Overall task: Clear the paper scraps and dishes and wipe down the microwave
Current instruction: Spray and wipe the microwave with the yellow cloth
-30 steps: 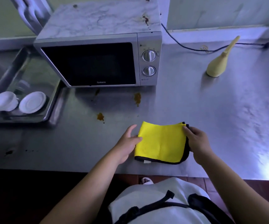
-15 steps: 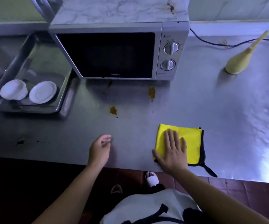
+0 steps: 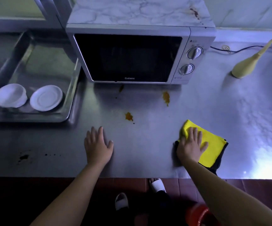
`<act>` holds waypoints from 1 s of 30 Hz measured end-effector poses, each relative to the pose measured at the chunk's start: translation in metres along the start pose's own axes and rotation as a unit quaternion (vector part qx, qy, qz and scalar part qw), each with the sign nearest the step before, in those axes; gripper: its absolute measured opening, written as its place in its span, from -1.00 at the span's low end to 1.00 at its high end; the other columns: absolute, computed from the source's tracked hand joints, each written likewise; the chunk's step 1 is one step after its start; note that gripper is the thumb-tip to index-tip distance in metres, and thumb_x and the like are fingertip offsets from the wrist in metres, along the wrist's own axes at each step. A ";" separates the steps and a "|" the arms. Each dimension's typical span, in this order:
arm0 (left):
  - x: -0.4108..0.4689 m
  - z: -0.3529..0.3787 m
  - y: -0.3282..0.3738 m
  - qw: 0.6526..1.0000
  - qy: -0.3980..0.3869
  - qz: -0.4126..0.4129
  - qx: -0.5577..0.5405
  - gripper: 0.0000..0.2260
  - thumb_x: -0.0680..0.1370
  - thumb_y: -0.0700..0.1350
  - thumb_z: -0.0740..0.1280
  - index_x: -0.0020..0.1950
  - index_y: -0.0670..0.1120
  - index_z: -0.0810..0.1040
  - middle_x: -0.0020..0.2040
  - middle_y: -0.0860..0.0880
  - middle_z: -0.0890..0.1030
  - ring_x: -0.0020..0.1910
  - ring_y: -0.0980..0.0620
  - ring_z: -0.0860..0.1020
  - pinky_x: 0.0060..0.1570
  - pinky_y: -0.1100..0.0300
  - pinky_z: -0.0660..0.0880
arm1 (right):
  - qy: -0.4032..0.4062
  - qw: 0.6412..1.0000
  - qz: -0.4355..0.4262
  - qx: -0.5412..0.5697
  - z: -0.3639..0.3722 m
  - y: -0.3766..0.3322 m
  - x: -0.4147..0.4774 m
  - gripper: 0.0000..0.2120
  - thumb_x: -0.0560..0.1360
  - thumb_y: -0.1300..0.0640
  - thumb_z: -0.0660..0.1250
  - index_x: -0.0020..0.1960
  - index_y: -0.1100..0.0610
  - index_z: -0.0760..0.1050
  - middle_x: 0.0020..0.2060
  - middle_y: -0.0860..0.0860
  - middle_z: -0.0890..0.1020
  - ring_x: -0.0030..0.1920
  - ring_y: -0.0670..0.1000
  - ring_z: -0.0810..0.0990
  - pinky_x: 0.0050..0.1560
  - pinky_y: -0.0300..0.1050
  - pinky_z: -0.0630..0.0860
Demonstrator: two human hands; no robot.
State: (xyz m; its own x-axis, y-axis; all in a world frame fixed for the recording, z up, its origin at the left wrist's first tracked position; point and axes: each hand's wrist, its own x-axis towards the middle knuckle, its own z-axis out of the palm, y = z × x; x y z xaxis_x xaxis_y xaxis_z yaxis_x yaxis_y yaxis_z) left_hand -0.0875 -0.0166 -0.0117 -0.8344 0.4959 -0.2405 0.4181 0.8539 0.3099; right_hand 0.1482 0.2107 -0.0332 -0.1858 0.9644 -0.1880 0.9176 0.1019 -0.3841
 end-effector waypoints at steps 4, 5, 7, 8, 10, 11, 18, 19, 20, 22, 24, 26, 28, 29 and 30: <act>0.010 0.017 -0.007 0.998 0.040 0.032 0.041 -0.39 0.55 0.12 0.12 0.57 -0.09 0.26 0.57 -0.25 0.22 0.56 -0.24 0.14 0.50 -0.17 0.03 | 0.018 0.993 0.008 0.115 0.003 -0.022 0.010 -0.53 0.69 0.10 0.09 0.59 0.02 0.21 0.61 -0.02 0.13 0.62 0.01 -0.07 0.51 0.23 -0.30; 0.010 0.021 -0.008 0.996 0.055 0.040 0.049 -0.39 0.53 0.11 0.13 0.55 -0.10 0.30 0.54 -0.27 0.26 0.54 -0.25 0.19 0.49 -0.18 0.06 | 0.011 0.990 -0.010 0.143 0.003 -0.029 0.013 -0.55 0.70 0.11 0.08 0.58 0.02 0.21 0.61 -0.02 0.14 0.62 0.01 -0.07 0.50 0.21 -0.31; 0.012 0.026 -0.011 0.994 0.082 0.051 0.055 -0.40 0.51 0.10 0.15 0.52 -0.12 0.34 0.52 -0.28 0.30 0.51 -0.26 0.23 0.47 -0.20 0.11 | -0.005 0.980 -0.039 0.193 0.004 -0.045 0.019 -0.56 0.71 0.11 0.06 0.58 0.01 0.21 0.60 -0.02 0.15 0.62 -0.01 -0.07 0.49 0.19 -0.32; 0.013 0.028 -0.013 0.993 0.089 0.052 0.060 -0.40 0.51 0.10 0.15 0.52 -0.11 0.34 0.52 -0.28 0.31 0.51 -0.26 0.23 0.47 -0.20 0.11 | -0.014 0.977 -0.039 0.210 0.005 -0.054 0.024 -0.57 0.72 0.10 0.05 0.59 0.00 0.20 0.60 -0.03 0.14 0.62 -0.02 -0.08 0.50 0.18 -0.32; 0.014 0.032 -0.013 0.991 0.101 0.047 0.069 -0.40 0.51 0.10 0.15 0.52 -0.10 0.34 0.52 -0.27 0.31 0.51 -0.25 0.23 0.47 -0.19 0.10 | -0.031 0.972 -0.032 0.229 0.007 -0.076 0.040 -0.57 0.73 0.07 0.02 0.59 -0.02 0.18 0.61 -0.04 0.12 0.62 -0.03 -0.11 0.50 0.18 -0.33; 0.015 0.033 -0.013 0.990 0.113 0.045 0.070 -0.40 0.50 0.10 0.14 0.51 -0.10 0.35 0.51 -0.26 0.32 0.51 -0.24 0.23 0.47 -0.18 0.11 | -0.038 0.971 -0.033 0.233 0.007 -0.089 0.053 -0.57 0.73 0.05 0.02 0.59 -0.03 0.17 0.61 -0.05 0.11 0.62 -0.02 -0.11 0.50 0.18 -0.34; 0.024 0.050 -0.019 0.978 0.188 0.053 0.076 -0.42 0.49 0.12 0.15 0.48 -0.06 0.37 0.50 -0.23 0.34 0.50 -0.23 0.25 0.47 -0.15 0.10 | -0.093 0.974 -0.187 -0.084 0.043 -0.157 0.156 -0.40 0.66 -0.23 -0.10 0.63 -0.09 -0.13 0.62 -0.05 -0.17 0.60 0.05 -0.26 0.48 0.29 -0.34; 0.025 0.050 -0.019 0.977 0.191 0.052 0.079 -0.43 0.49 0.11 0.15 0.47 -0.06 0.37 0.49 -0.22 0.34 0.50 -0.23 0.26 0.46 -0.15 0.11 | -0.090 0.963 -0.212 -0.137 0.049 -0.158 0.158 -0.34 0.63 -0.30 -0.14 0.63 -0.07 -0.21 0.61 -0.04 -0.23 0.60 0.08 -0.30 0.47 0.31 -0.34; 0.028 0.049 -0.018 0.976 0.198 0.048 0.082 -0.45 0.49 0.10 0.15 0.45 -0.07 0.38 0.48 -0.22 0.35 0.49 -0.23 0.27 0.45 -0.16 0.14 | -0.089 0.954 -0.232 -0.166 0.052 -0.158 0.159 -0.29 0.60 -0.35 -0.18 0.62 -0.06 -0.27 0.60 -0.02 -0.27 0.59 0.09 -0.33 0.46 0.33 -0.35; 0.036 0.045 -0.015 0.973 0.210 0.035 0.086 -0.47 0.48 0.08 0.13 0.42 -0.07 0.40 0.46 -0.22 0.38 0.47 -0.24 0.29 0.42 -0.18 0.20 | -0.100 0.940 -0.271 -0.183 0.050 -0.149 0.155 -0.25 0.57 -0.40 -0.21 0.61 -0.05 -0.31 0.59 -0.01 -0.31 0.57 0.09 -0.36 0.47 0.35 -0.34; 0.042 0.042 -0.011 0.975 0.209 0.021 0.079 -0.47 0.49 0.07 0.10 0.43 -0.07 0.40 0.46 -0.21 0.37 0.46 -0.24 0.29 0.41 -0.19 0.21 | -0.105 0.918 -0.322 -0.207 0.042 -0.134 0.140 -0.23 0.54 -0.43 -0.24 0.61 -0.07 -0.33 0.59 -0.03 -0.32 0.56 0.06 -0.39 0.50 0.33 -0.33; 0.043 0.041 -0.010 0.975 0.207 0.015 0.077 -0.46 0.50 0.08 0.10 0.45 -0.06 0.38 0.47 -0.21 0.36 0.47 -0.23 0.28 0.43 -0.18 0.20 | -0.121 0.898 -0.360 -0.223 0.035 -0.114 0.111 -0.21 0.52 -0.46 -0.28 0.60 -0.09 -0.37 0.58 -0.06 -0.35 0.55 0.04 -0.43 0.51 0.30 -0.34; 0.041 0.042 -0.010 0.975 0.209 0.016 0.070 -0.45 0.49 0.07 0.10 0.46 -0.07 0.38 0.47 -0.21 0.36 0.47 -0.23 0.29 0.43 -0.17 0.20 | -0.133 0.886 -0.386 -0.218 0.029 -0.085 0.069 -0.20 0.51 -0.45 -0.24 0.60 -0.08 -0.34 0.59 -0.06 -0.31 0.57 0.04 -0.40 0.51 0.29 -0.33; 0.041 0.041 -0.011 0.975 0.209 0.016 0.069 -0.44 0.48 0.08 0.11 0.46 -0.06 0.39 0.47 -0.21 0.37 0.47 -0.23 0.29 0.42 -0.17 0.20 | -0.128 0.887 -0.393 -0.206 0.027 -0.068 0.046 -0.21 0.53 -0.42 -0.18 0.62 -0.06 -0.28 0.61 -0.04 -0.25 0.59 0.06 -0.34 0.52 0.31 -0.28; 0.040 0.041 -0.010 0.976 0.208 0.015 0.069 -0.43 0.47 0.08 0.11 0.46 -0.05 0.38 0.47 -0.21 0.37 0.47 -0.23 0.29 0.43 -0.18 0.21 | -0.119 0.890 -0.394 -0.194 0.025 -0.050 0.023 -0.23 0.55 -0.36 -0.10 0.63 -0.03 -0.20 0.62 -0.02 -0.16 0.61 0.09 -0.25 0.52 0.34 -0.20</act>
State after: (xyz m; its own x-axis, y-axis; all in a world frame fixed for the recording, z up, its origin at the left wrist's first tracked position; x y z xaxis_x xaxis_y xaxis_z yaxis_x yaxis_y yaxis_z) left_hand -0.1109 0.0008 -0.0619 -0.8829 0.4382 0.1688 0.4646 0.8677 0.1770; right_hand 0.0889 0.2219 -0.0413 -0.8531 0.4808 -0.2027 0.5121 0.8459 -0.1491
